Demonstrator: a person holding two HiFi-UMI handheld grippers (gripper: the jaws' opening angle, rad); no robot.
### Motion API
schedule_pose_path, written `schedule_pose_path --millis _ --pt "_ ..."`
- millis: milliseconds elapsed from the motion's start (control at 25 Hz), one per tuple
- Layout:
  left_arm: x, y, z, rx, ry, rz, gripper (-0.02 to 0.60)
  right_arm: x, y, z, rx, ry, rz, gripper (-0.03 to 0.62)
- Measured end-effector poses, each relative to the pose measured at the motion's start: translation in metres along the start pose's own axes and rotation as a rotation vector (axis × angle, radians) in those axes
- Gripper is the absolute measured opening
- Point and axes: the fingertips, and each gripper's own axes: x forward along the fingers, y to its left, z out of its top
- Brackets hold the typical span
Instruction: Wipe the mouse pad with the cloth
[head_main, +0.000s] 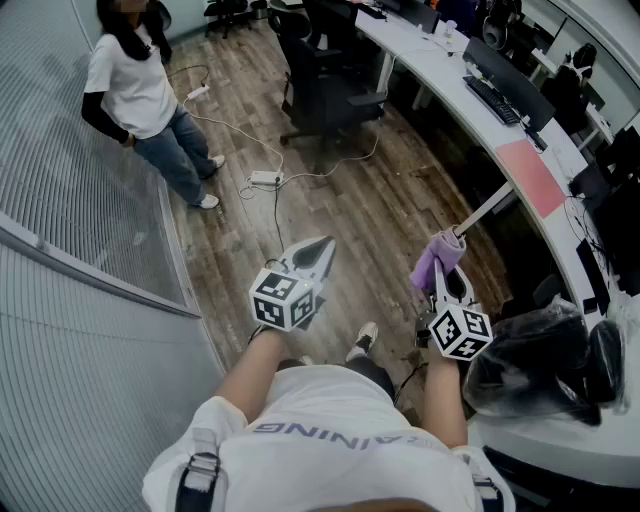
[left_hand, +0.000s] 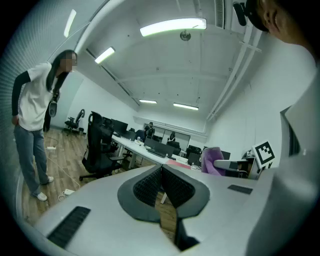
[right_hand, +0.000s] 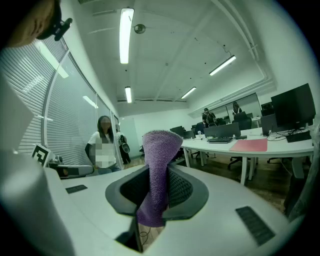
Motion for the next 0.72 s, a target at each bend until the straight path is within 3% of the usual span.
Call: schedule_pose_path --millis 200,720 --pt "-0.006 0.011 0.004 -0.006 -0.013 0.041 0.034 0.010 0.009 0.003 -0.008 0.009 0.039 0.098" --pt "-0.001 0.014 0.001 -0.009 0.003 0.029 0.034 0.016 0.017 0.005 -0.019 0.008 0.066 0.098"
